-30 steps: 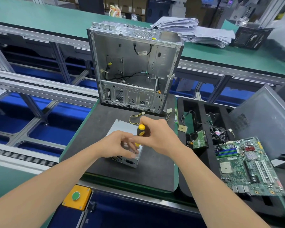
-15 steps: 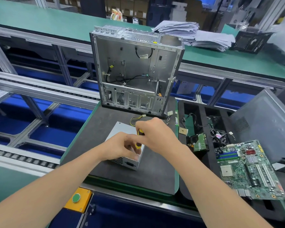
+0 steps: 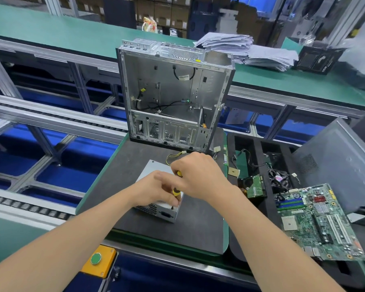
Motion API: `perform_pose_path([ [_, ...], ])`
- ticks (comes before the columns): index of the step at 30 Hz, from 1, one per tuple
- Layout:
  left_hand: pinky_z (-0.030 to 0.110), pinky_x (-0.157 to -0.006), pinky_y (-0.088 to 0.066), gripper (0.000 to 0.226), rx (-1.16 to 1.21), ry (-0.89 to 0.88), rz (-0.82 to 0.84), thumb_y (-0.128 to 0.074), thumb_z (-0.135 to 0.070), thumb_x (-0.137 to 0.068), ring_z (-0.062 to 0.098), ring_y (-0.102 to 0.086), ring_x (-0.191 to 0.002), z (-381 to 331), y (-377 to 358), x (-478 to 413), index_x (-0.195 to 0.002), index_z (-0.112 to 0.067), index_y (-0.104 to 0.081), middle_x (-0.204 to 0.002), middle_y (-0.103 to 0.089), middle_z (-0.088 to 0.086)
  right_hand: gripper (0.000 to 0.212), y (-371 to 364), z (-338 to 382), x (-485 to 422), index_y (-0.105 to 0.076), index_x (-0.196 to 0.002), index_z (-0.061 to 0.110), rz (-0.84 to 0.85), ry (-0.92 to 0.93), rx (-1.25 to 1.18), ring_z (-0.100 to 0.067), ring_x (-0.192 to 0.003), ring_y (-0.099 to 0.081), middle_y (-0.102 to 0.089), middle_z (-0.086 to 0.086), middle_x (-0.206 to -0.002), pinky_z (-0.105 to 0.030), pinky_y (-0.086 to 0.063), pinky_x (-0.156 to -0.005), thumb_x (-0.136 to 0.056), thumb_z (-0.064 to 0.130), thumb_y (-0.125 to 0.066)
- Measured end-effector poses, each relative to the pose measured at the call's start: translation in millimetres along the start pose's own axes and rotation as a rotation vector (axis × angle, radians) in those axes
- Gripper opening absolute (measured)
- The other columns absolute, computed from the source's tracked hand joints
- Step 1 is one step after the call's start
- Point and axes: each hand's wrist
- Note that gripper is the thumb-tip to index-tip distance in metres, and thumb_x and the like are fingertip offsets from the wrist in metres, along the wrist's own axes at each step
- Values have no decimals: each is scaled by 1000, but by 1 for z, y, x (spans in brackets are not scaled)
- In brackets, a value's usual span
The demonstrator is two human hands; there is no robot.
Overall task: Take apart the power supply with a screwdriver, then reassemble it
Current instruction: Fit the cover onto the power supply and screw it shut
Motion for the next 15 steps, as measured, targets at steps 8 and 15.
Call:
perform_pose_path([
  [8, 23, -85, -55, 21, -36, -17, 120, -85, -8, -80, 16, -74, -90, -5, 6, 2, -98, -12, -76, -95, -79, 2, 33, 19, -6, -3, -63, -87, 20, 153, -33, -58, -26, -78, -59, -58, 0, -73, -35, -44, -64, -97, 51, -63],
  [15, 23, -86, -53, 22, -27, -17, 115, -77, 4, -84, 17, -73, -94, -7, 2, -1, -86, -18, -79, -92, -79, 1, 8, 16, -5, 8, -71, -96, 24, 137, 178, -249, -14, -80, -57, -60, 10, -86, -36, -50, -72, -92, 31, -70],
])
Point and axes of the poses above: each hand's wrist, its own x-axis away from the middle knuckle, its own y-axis out of the back of the hand, z = x × y
